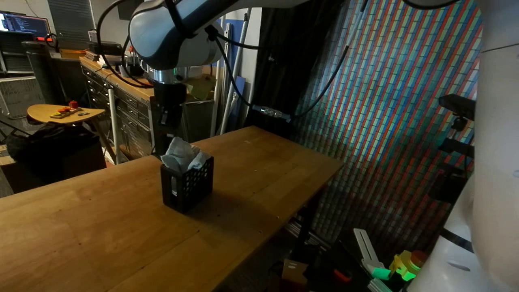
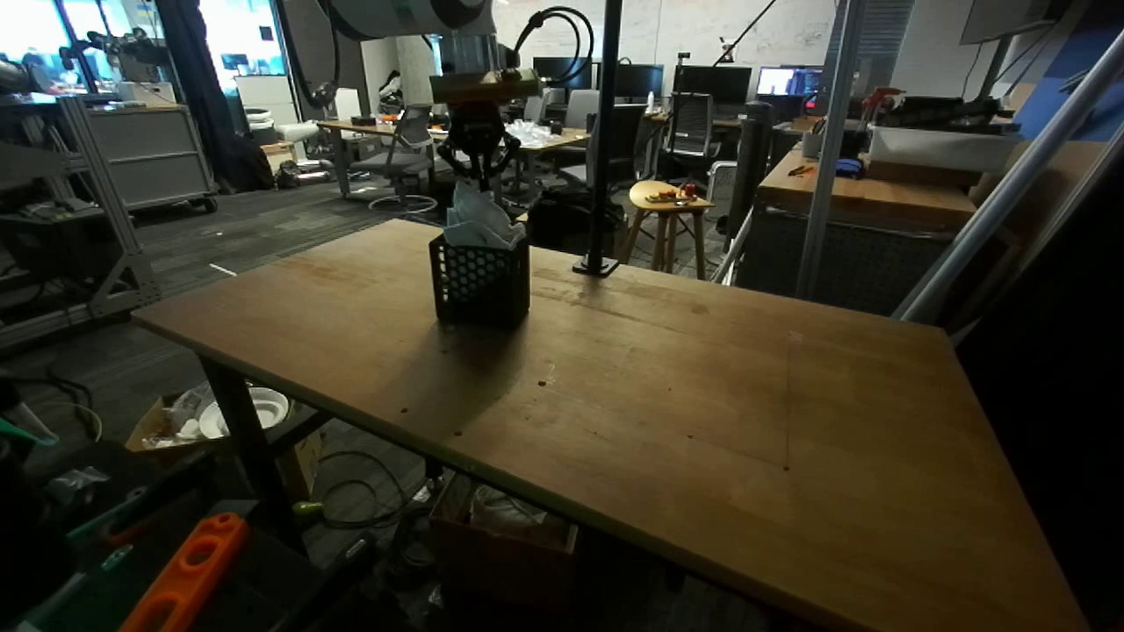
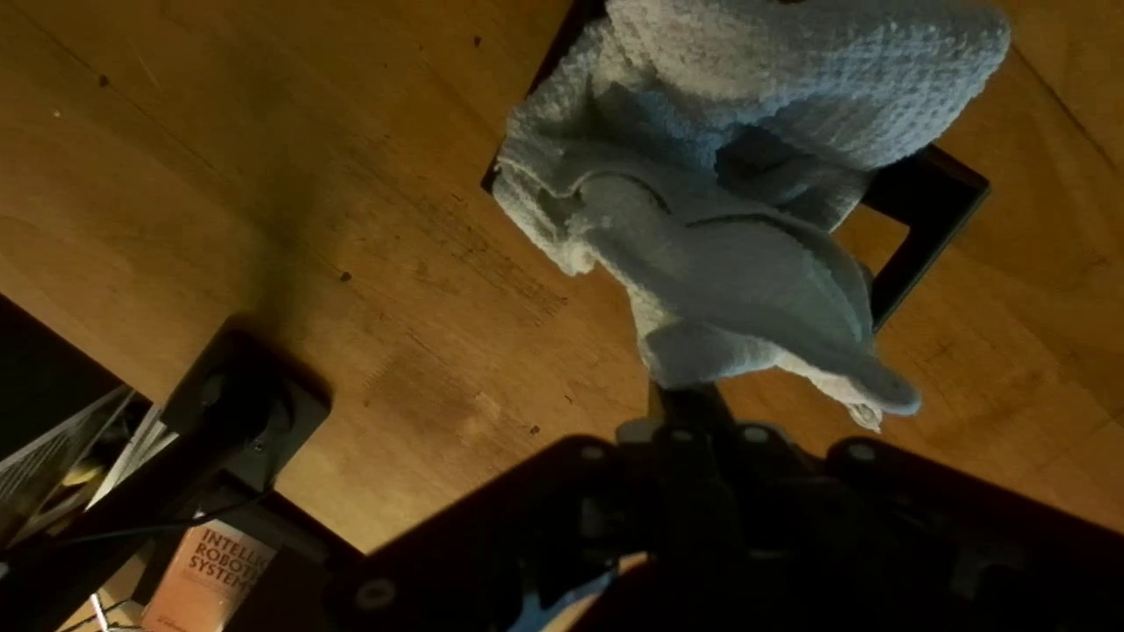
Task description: Put the white towel in the basket.
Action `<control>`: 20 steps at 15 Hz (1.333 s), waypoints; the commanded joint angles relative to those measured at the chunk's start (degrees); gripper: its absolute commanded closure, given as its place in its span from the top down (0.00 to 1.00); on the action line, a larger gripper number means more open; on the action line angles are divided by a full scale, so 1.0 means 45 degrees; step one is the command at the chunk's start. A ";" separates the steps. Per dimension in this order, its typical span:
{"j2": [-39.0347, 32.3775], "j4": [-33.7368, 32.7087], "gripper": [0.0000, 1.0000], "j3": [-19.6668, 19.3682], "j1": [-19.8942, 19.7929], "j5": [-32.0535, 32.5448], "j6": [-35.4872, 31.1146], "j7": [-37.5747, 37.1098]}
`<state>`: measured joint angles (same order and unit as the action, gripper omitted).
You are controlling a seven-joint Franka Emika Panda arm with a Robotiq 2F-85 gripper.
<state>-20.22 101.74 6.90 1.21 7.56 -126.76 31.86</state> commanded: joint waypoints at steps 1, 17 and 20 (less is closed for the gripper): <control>0.0038 0.0220 0.00 0.0053 -0.0135 -0.0260 -0.0229 0.0204; 0.0021 0.2182 0.00 0.0210 -0.0580 -0.1572 -0.1219 0.0276; -0.0214 0.2299 0.00 0.0264 -0.0643 -0.1885 -0.1331 0.0405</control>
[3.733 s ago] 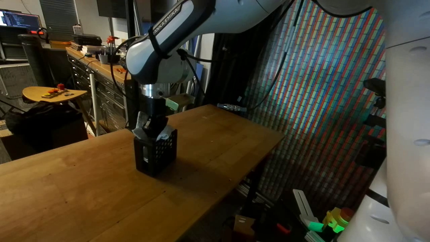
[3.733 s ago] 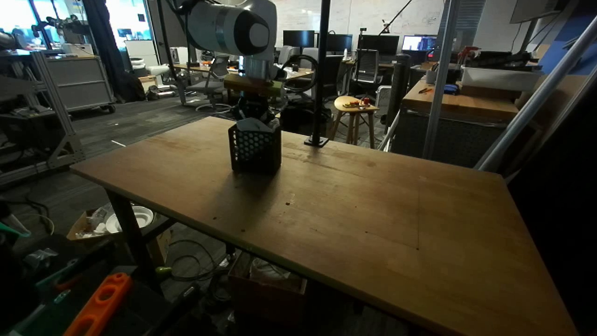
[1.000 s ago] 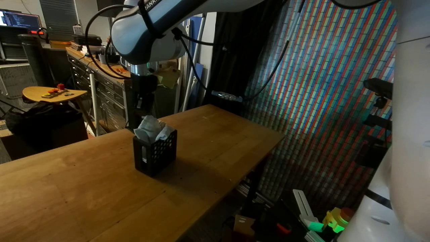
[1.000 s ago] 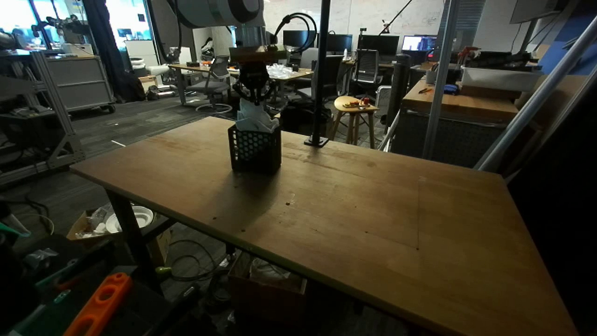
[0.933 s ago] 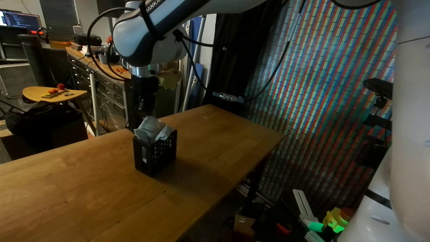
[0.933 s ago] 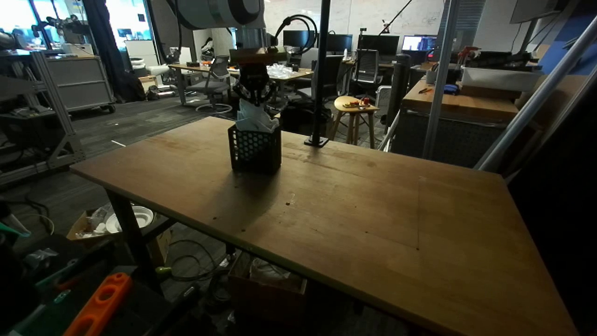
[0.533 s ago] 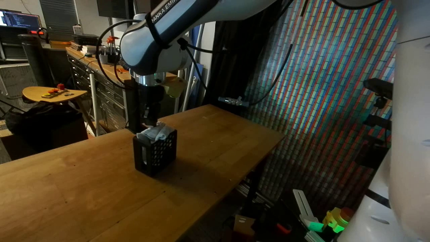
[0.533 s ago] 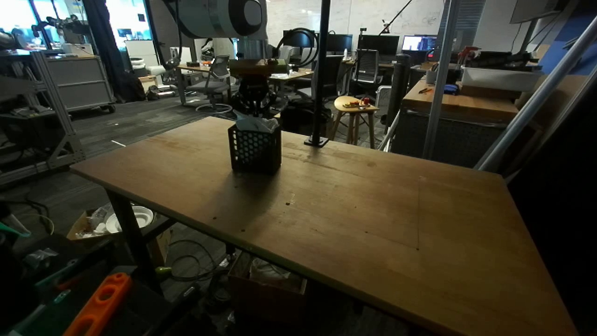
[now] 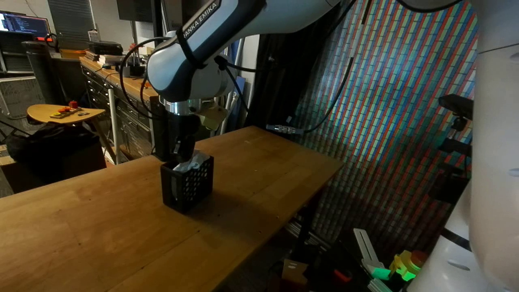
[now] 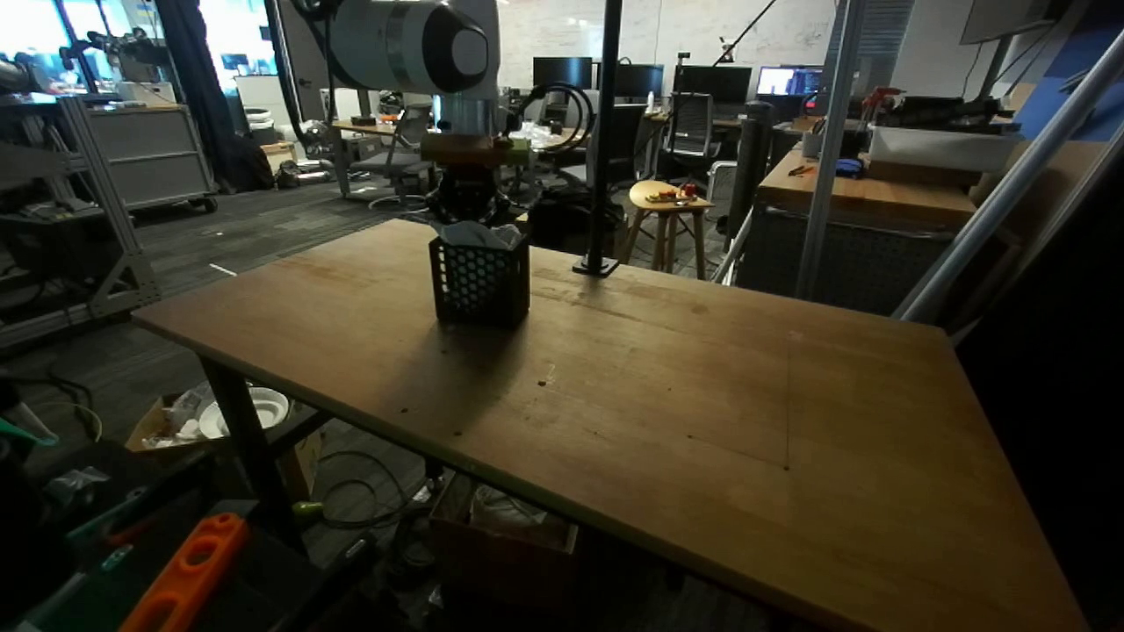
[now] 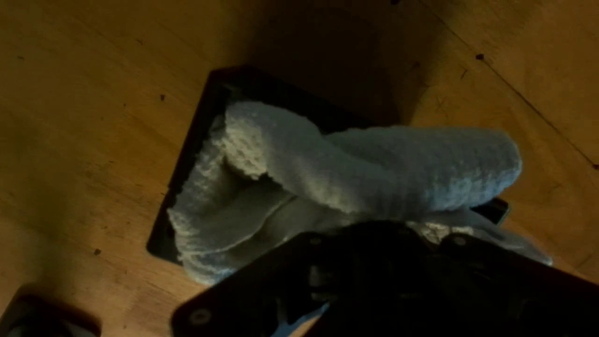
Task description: Put the white towel in the basket.
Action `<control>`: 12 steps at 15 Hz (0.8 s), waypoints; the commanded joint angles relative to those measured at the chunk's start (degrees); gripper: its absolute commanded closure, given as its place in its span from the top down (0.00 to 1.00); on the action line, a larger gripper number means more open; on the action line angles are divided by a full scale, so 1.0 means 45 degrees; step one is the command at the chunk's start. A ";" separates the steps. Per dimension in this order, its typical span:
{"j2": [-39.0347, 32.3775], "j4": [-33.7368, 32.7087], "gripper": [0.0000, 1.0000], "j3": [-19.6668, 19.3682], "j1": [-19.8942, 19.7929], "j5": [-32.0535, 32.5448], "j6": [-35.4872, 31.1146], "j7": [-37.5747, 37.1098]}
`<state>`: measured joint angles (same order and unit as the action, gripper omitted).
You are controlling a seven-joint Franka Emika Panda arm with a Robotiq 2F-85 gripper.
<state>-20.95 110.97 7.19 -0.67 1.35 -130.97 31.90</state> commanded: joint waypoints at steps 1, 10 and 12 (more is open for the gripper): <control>-0.0116 0.0273 0.00 0.0222 -0.0253 -0.0627 -0.0389 0.0460; -0.1490 -0.0407 0.00 0.0345 -0.0882 -0.1622 -0.0269 0.1655; -0.1902 -0.0641 0.00 0.0436 -0.1056 -0.1931 -0.0212 0.2059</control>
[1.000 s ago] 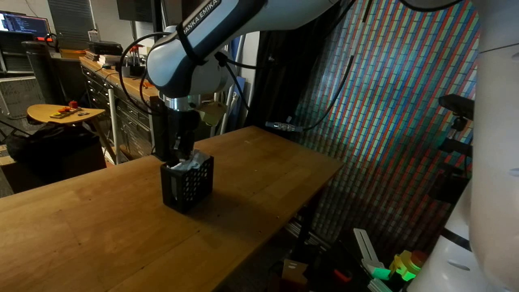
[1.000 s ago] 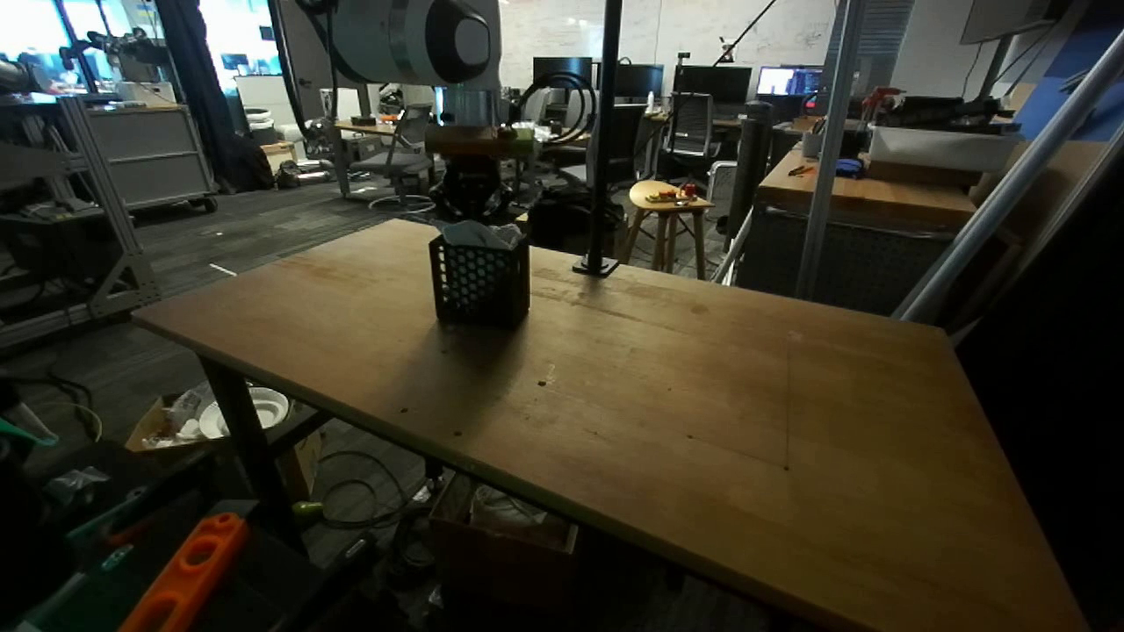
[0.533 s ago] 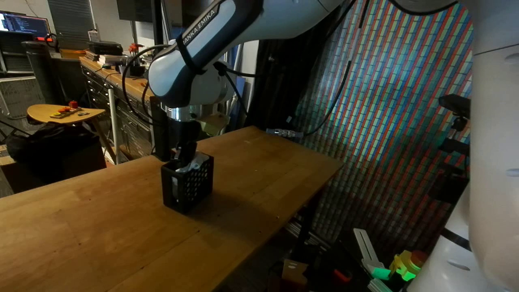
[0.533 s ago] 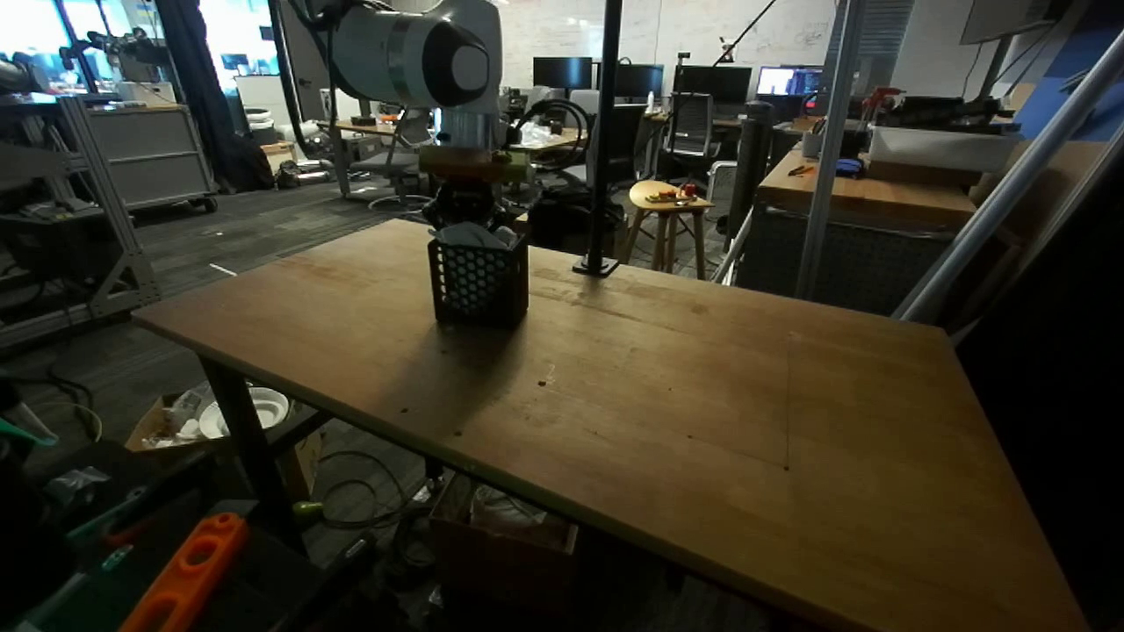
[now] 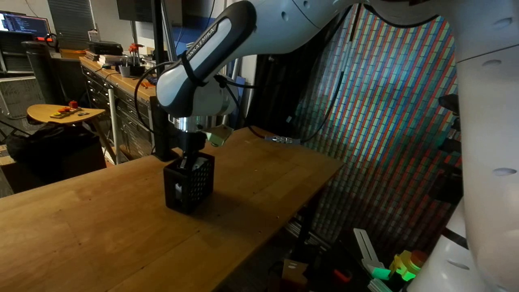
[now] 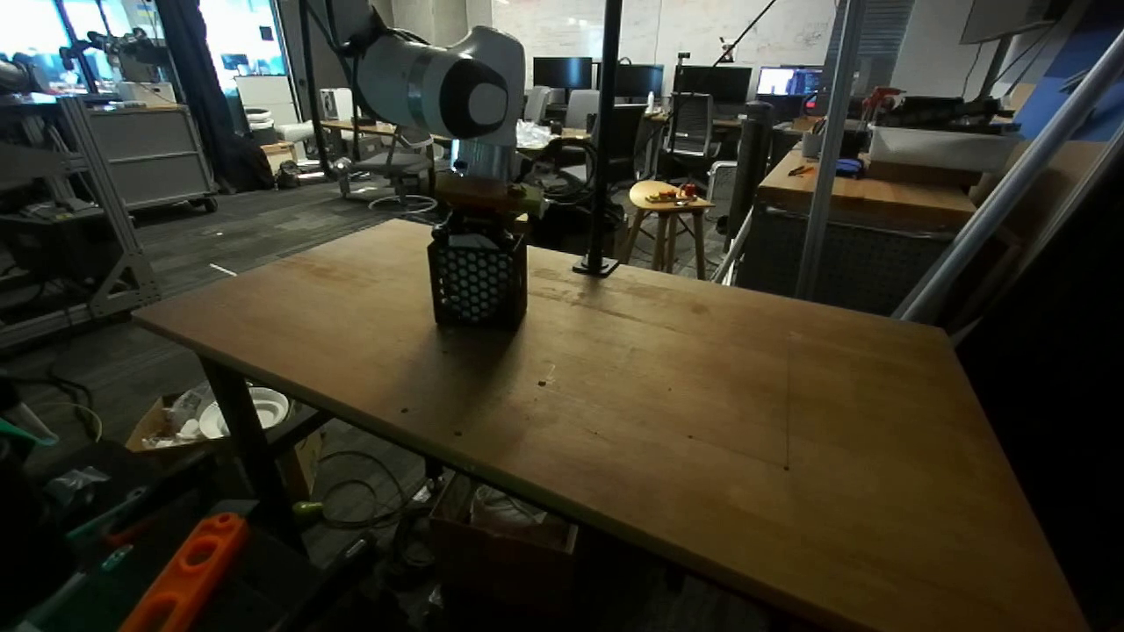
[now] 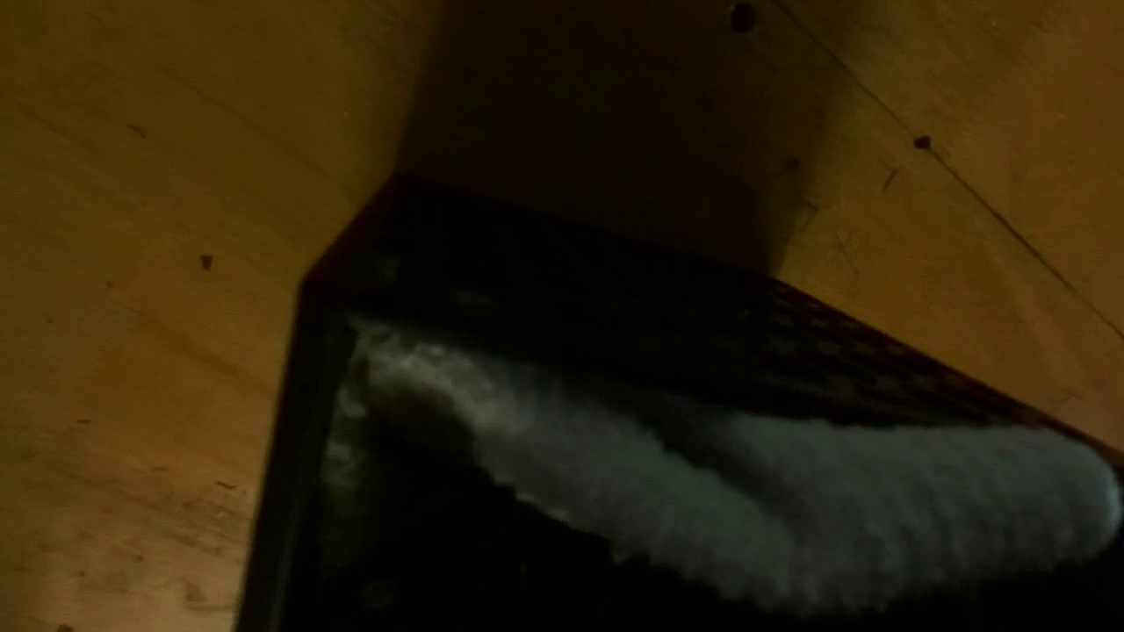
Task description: Put the white towel in the basket.
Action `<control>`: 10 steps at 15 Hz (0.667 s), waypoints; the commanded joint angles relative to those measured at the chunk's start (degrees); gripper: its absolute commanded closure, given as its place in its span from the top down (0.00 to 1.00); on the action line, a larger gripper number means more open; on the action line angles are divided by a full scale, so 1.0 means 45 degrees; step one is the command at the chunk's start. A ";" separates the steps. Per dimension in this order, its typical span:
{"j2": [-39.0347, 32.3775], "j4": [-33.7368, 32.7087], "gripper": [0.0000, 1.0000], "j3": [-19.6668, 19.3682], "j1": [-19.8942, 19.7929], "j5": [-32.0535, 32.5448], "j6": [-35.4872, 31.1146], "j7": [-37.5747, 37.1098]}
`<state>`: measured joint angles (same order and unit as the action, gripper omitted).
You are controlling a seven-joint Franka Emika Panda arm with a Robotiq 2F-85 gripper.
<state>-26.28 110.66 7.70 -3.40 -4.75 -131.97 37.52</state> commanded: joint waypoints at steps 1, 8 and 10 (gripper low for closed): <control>-0.0909 -0.0727 0.00 0.0371 -0.0524 -0.0720 0.0067 0.0989; -0.1097 -0.1081 0.00 0.0423 -0.0576 -0.0996 0.0479 0.1550; -0.0802 -0.0882 0.00 0.0369 -0.0493 -0.0889 0.0477 0.1395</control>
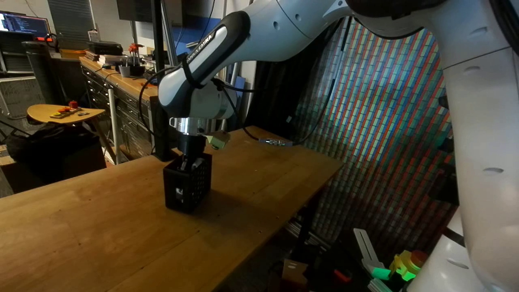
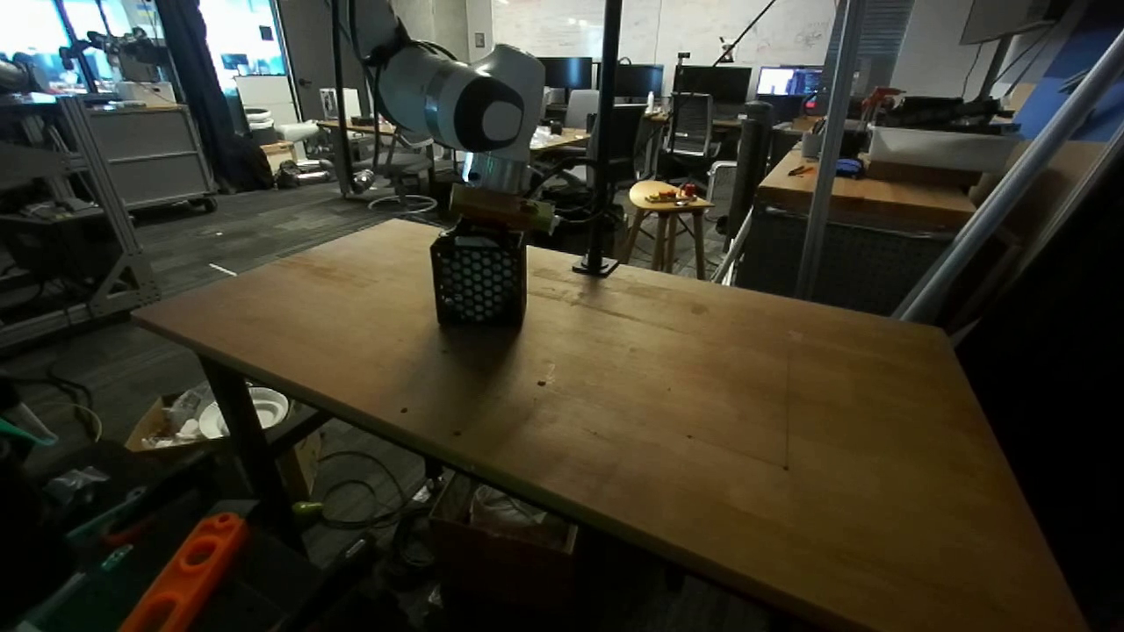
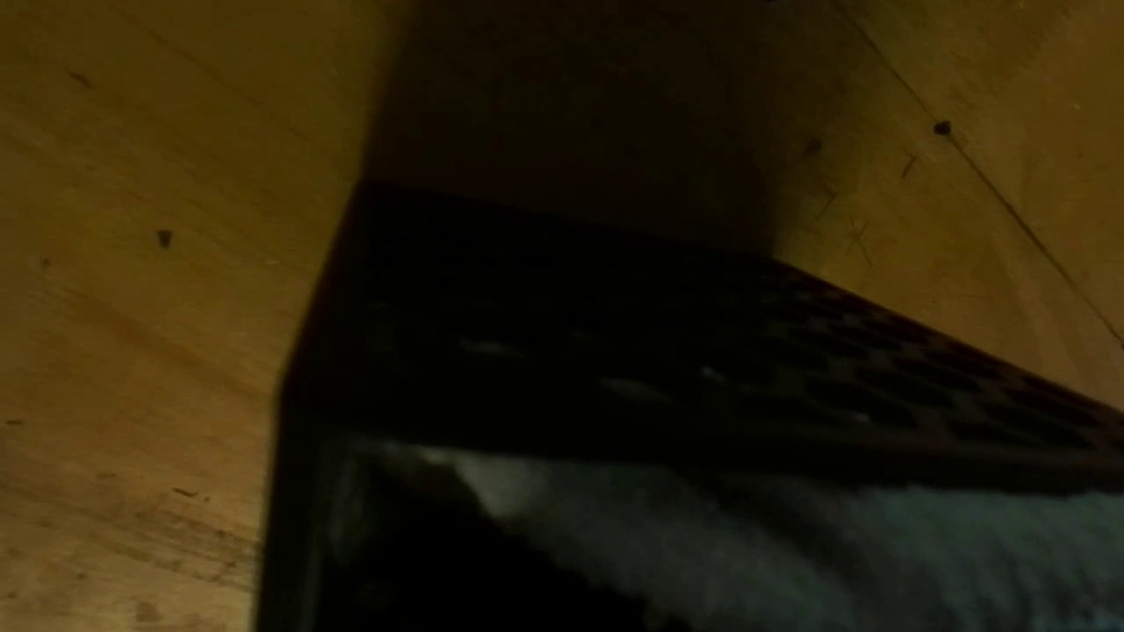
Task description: Put the white towel in the basket.
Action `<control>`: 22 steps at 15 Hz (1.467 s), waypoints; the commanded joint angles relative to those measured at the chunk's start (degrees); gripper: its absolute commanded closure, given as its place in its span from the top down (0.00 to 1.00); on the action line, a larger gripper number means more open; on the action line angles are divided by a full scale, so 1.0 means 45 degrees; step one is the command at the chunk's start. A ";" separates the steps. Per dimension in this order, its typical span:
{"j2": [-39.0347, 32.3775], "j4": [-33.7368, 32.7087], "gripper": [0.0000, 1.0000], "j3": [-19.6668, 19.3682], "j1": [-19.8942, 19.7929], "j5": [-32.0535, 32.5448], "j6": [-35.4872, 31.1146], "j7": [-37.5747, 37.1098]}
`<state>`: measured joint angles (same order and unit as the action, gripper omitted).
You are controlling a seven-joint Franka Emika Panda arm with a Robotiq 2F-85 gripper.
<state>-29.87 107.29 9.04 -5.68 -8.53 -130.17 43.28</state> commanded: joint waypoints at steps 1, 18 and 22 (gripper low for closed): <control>0.0133 -0.0031 0.00 0.0036 0.0064 0.0017 0.0047 0.0015; 0.4223 0.2118 0.00 -0.1020 0.0321 0.1412 -0.0379 -0.1594; 0.4321 0.2442 0.00 -0.0990 0.0400 0.1301 -0.0548 -0.1732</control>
<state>-12.45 115.77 5.30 -5.19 -3.18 -130.84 37.10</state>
